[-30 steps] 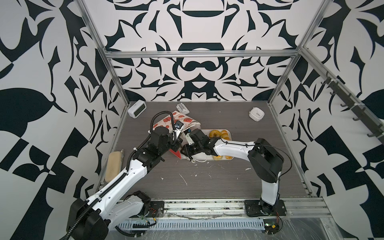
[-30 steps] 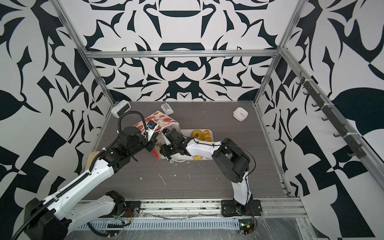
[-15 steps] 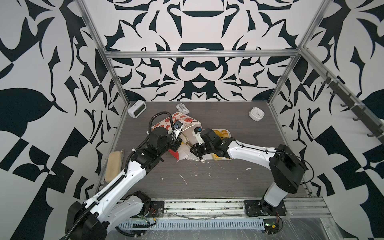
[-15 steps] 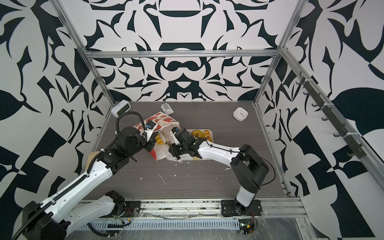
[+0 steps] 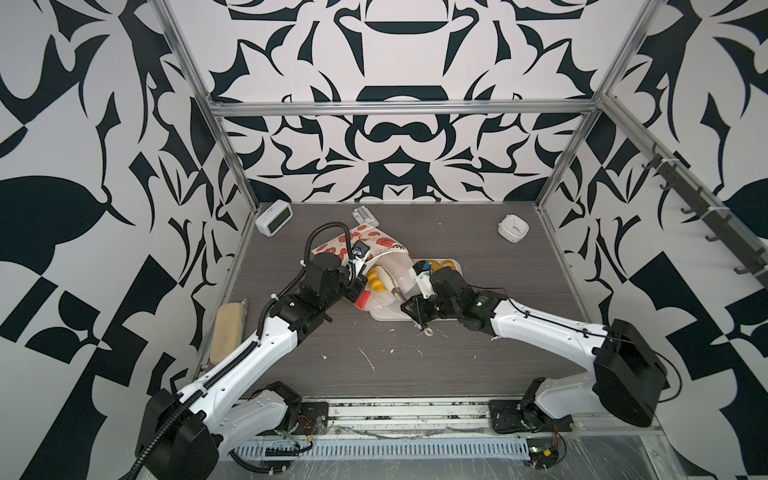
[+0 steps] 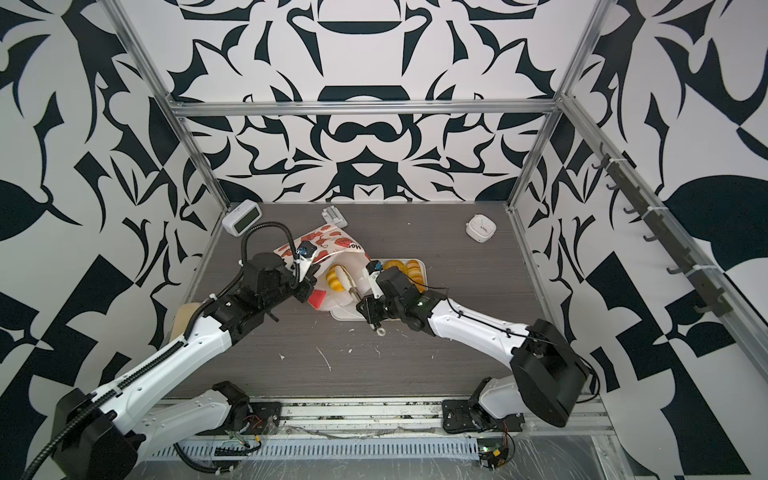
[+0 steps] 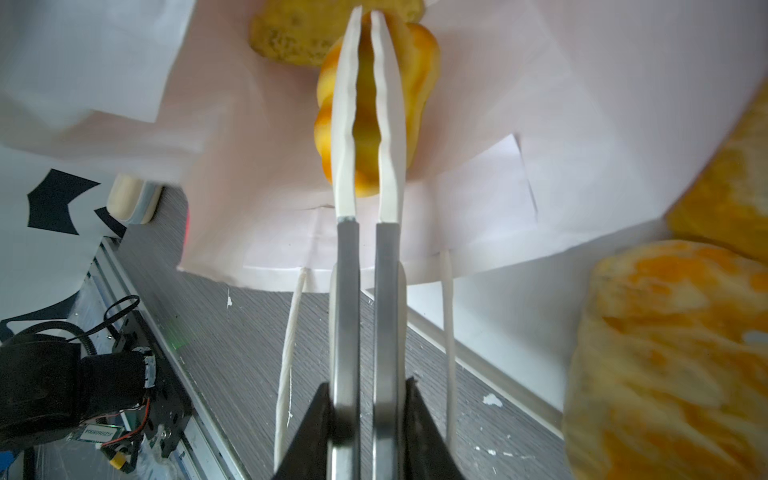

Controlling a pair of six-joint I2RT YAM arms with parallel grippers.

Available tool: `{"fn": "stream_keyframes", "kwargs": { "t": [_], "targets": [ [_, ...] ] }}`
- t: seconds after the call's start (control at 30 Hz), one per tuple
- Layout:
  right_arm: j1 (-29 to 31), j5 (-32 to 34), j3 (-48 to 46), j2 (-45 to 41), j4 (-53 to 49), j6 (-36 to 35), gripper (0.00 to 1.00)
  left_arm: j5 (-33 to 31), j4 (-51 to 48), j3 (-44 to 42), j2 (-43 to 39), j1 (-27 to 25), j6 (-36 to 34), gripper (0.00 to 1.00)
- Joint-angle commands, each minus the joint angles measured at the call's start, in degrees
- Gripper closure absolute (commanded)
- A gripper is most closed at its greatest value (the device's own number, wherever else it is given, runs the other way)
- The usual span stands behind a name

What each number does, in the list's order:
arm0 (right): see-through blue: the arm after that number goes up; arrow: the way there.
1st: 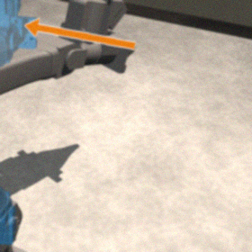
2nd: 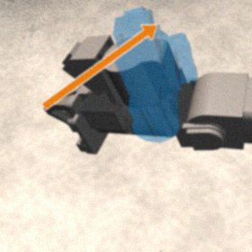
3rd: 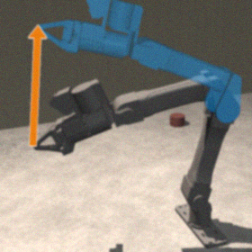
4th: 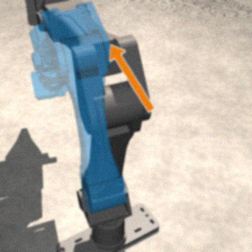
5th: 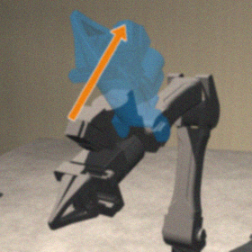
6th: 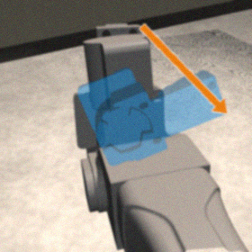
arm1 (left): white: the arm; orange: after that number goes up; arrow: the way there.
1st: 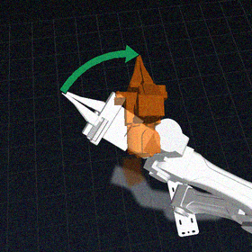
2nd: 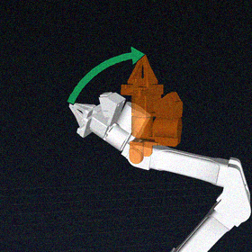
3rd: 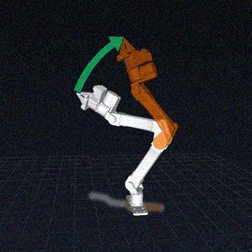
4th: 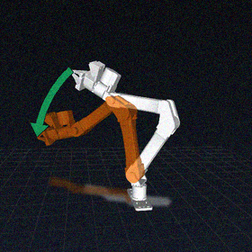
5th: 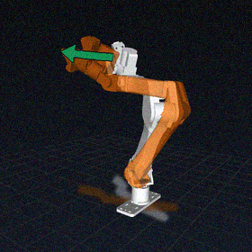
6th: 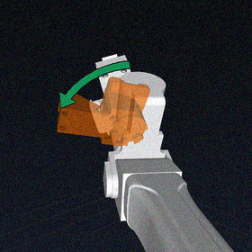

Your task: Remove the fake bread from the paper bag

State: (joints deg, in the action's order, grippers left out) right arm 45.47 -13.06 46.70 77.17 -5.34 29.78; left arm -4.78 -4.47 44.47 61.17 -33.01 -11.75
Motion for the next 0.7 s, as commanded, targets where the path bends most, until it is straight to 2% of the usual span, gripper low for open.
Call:
{"fn": "stream_keyframes", "kwargs": {
  "t": [0.0,0.2,0.33,0.5,0.67],
  "targets": [
    [-0.6,-1.3,-1.3,-5.8,0.6,-1.1,0.98,-2.5,1.2,0.3,1.1,0.2,0.8,1.0],
    [-0.8,-1.7,-5.7,-16.2,-2.8,-3.4,0.98,-3.9,2.5,0.6,2.3,0.2,1.2,1.0],
    [-1.7,-1.8,-7.7,-19.9,-4.1,-3.2,0.98,-3.5,3.8,0.7,3.5,0.2,1.4,1.0],
    [-1.9,-2.1,-7.3,-16.5,-1.7,-2.4,0.98,-2.2,4.0,1.3,5.7,-0.3,1.5,1.0],
    [-1.9,-2.2,-3.6,-7.4,2.2,-2.5,0.98,-1.6,5.0,1.5,6.8,-1.6,1.5,1.0]
  ]
}}
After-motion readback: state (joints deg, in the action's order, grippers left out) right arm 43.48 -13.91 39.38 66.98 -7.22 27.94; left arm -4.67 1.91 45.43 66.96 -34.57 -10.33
